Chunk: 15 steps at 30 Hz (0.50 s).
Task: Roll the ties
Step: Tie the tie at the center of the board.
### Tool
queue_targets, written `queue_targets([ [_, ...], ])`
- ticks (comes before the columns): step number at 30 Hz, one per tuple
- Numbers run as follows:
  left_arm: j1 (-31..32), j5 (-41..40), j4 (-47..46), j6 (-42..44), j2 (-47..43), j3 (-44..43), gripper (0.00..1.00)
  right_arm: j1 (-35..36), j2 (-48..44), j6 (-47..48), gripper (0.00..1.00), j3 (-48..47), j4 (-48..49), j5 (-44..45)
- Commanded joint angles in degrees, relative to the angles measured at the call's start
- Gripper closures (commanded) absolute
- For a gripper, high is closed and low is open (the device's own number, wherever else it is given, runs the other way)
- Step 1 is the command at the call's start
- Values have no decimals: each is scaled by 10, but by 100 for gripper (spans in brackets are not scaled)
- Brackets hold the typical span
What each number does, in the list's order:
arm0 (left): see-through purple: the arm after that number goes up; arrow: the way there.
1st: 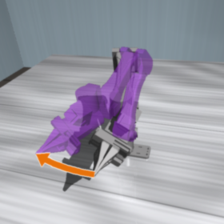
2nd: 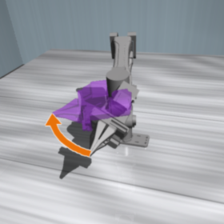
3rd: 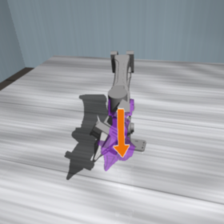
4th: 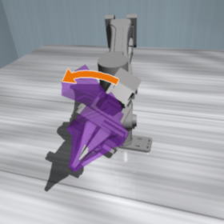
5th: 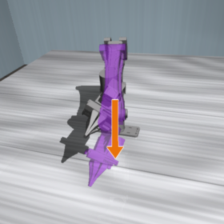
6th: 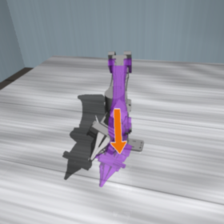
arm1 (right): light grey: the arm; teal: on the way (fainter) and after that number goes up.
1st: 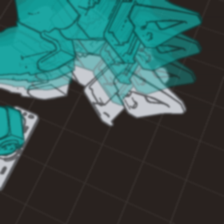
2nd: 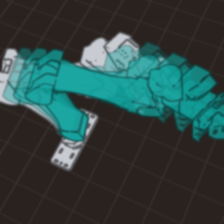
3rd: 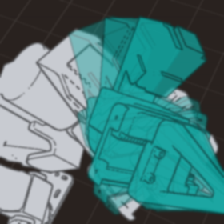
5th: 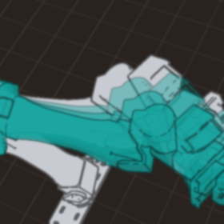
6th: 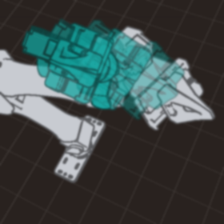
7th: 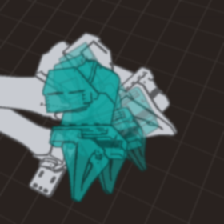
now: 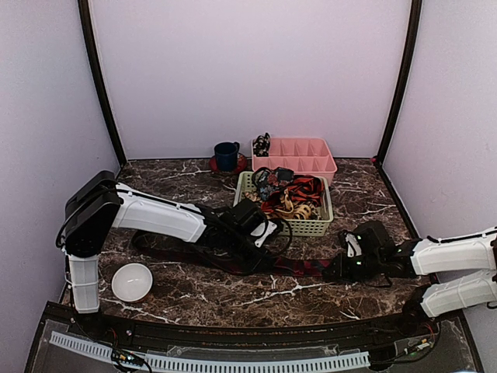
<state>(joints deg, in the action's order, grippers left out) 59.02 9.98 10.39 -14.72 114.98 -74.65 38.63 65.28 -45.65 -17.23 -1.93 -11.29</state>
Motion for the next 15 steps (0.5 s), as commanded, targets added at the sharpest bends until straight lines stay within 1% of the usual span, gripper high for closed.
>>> queue_targets([
  [1,2,-23,-4,-31,-13,-4,100,-4,-4,6,80,-2,-16,6],
  [4,11,5,-18,-16,-11,-13,100,-5,-6,6,80,-1,-17,6],
  [9,51,74,-11,27,30,-49,100,-6,-1,8,80,-4,-15,4],
  [12,62,93,-6,33,43,-52,100,-6,0,7,80,-4,-14,3],
  [15,62,92,-3,33,41,-43,100,-6,-3,6,80,-3,-15,2],
])
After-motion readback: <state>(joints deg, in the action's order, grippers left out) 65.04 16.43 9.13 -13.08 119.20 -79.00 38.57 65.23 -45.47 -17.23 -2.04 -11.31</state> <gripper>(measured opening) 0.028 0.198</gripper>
